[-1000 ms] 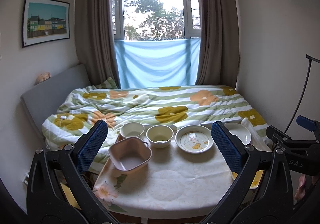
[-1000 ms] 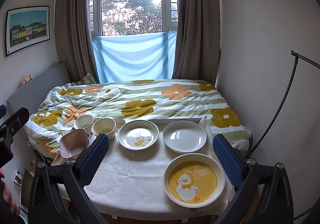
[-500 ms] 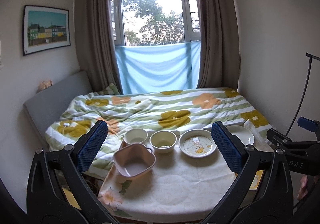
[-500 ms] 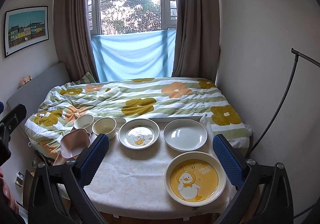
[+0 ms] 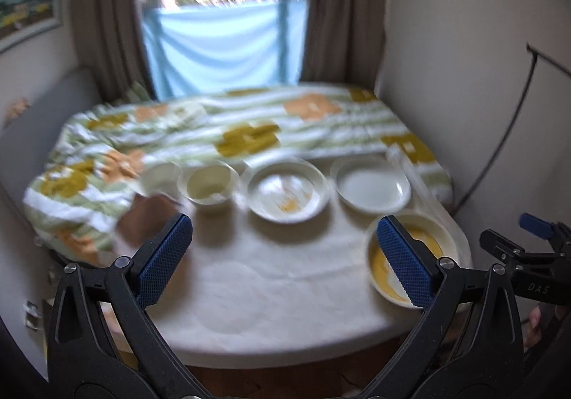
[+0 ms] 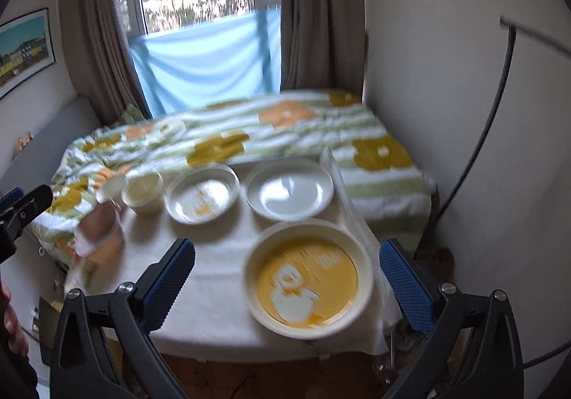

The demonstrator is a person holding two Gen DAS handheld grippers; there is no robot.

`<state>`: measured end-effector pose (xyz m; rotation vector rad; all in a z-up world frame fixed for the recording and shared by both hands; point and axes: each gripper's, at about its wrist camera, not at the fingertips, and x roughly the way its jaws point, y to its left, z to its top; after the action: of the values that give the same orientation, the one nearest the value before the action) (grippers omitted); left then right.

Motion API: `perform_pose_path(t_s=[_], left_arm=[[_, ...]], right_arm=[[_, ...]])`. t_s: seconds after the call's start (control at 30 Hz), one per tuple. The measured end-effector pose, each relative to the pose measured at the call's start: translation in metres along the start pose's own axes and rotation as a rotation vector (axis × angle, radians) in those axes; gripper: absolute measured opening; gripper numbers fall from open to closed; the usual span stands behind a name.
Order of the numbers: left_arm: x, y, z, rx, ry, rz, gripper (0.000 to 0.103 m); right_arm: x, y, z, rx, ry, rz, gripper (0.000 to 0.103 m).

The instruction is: Organize plates and bowls

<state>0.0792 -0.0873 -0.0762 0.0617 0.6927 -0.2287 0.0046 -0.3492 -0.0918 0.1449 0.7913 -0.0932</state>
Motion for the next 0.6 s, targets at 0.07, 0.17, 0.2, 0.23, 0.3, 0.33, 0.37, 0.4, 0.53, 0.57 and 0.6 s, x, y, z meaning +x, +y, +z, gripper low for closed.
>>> perform_pose_path(t_s=[0.07, 0.17, 0.2, 0.23, 0.3, 0.33, 0.37, 0.4, 0.53, 0.57, 0.6], left_arm=[[0.032, -0.018, -0.009, -0.009, 0.073, -0.063, 0.103], [0.085, -0.042, -0.026, -0.023, 0.186, -0.158, 0.103], [0.105, -0.050, -0.034, -0.027, 0.231, -0.184, 0.103], [0.122, -0.058, -0.040, -0.031, 0.264, -0.193, 0.102], [0.146, -0.067, -0.052, -0.043, 0.310, -0.204, 0.096], [0.163, -0.073, -0.061, -0.047, 0.347, -0.207, 0.093], [0.173, -0.076, -0.067, -0.052, 0.372, -0.208, 0.086], [0.183, -0.080, -0.073, -0.056, 0.393, -0.205, 0.078], [0.217, -0.092, -0.097, -0.072, 0.456, -0.203, 0.070], [0.221, -0.093, -0.100, -0.074, 0.466, -0.203, 0.066], [0.226, -0.096, -0.104, -0.076, 0.475, -0.202, 0.062]], right_arm=[[0.022, -0.023, -0.007, 0.008, 0.061, 0.040, 0.103], [0.053, -0.056, -0.023, 0.033, 0.140, 0.120, 0.103], [0.062, -0.065, -0.028, 0.042, 0.160, 0.143, 0.103], [0.075, -0.076, -0.034, 0.055, 0.188, 0.176, 0.102], [0.097, -0.091, -0.043, 0.070, 0.242, 0.230, 0.093], [0.106, -0.094, -0.046, 0.073, 0.267, 0.252, 0.083], [0.114, -0.101, -0.050, 0.073, 0.290, 0.271, 0.080], [0.124, -0.105, -0.052, 0.071, 0.311, 0.285, 0.075], [0.153, -0.115, -0.058, 0.058, 0.351, 0.325, 0.065], [0.156, -0.118, -0.059, 0.056, 0.354, 0.333, 0.063], [0.160, -0.119, -0.059, 0.056, 0.358, 0.344, 0.060]])
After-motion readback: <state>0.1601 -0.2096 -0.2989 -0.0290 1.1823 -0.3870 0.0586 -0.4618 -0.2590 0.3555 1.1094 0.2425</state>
